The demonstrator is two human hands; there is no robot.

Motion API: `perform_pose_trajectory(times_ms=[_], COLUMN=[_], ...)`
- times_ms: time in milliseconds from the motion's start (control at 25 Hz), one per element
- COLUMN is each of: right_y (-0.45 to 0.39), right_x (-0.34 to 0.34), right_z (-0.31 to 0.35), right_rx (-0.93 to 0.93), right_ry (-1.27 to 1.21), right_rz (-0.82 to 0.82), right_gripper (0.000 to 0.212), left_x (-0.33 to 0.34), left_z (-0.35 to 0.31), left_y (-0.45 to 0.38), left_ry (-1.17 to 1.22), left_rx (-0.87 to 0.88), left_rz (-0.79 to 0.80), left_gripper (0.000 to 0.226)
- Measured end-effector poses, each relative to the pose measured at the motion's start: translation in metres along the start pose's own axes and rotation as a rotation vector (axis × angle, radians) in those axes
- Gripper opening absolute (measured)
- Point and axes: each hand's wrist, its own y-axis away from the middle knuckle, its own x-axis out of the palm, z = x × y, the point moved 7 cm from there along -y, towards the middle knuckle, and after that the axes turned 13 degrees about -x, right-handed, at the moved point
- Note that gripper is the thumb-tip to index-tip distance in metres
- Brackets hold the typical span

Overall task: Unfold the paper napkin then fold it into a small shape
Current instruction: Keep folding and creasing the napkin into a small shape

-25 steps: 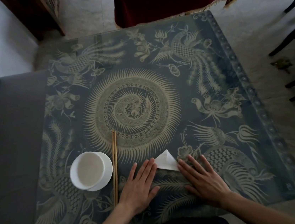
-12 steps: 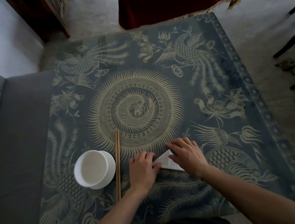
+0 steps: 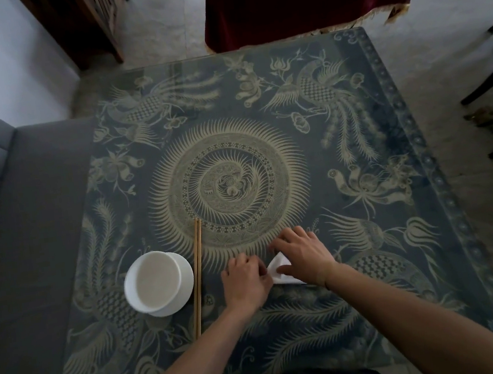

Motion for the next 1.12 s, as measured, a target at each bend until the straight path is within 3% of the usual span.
perform_pose_trajectory(times_ms=[200,320,480,560,720,800,920,1120], right_y=[-0.006,-0.009,-0.012,-0.013,-0.003,0.008,0.027,0.052], right_x=[-0.006,-0.012,-0.036,-0.052,-0.075,-0.072,-0.046,0.002], right_z=[0.006,0.004,-0.004,-0.009,-0.009,-0.002,0.007,0.015], right_rx=[-0.039,-0.008,0.071,0.082,0.027,-0.016,-0.019,-0.046], right_ry=[-0.028,-0.11,-0.389,-0.42,-0.247,-0.124,-0.024,0.018], right_rz=[0.017,-0.027,-0.204,-0.315,-0.517,-0.567,-0.542,-0.398], right_gripper=[0.036,0.025,0.015,0.013,0.012,0.014,0.018,0.021], left_x=[-0.01,-0.022,-0.032,-0.045,-0.085,-0.085,-0.06,-0.017], left_z=[-0.002,-0.003,0.007,0.005,-0.016,-0.024,-0.02,-0.004], left_y=[0.008,0.003,-0.016,-0.025,-0.019,-0.004,0.016,0.031], left_ry=[0.08,0.205,0.595,0.69,0.463,0.301,0.188,0.13], left_rx=[0.126,0.158,0.015,0.016,0.32,0.494,0.572,0.53], left_rz=[-0.081,-0.063,0.162,0.137,-0.264,-0.367,-0.356,-0.224], left_gripper=[0.012,0.02,0.027,0.019,0.014,0.013,0.013,0.011])
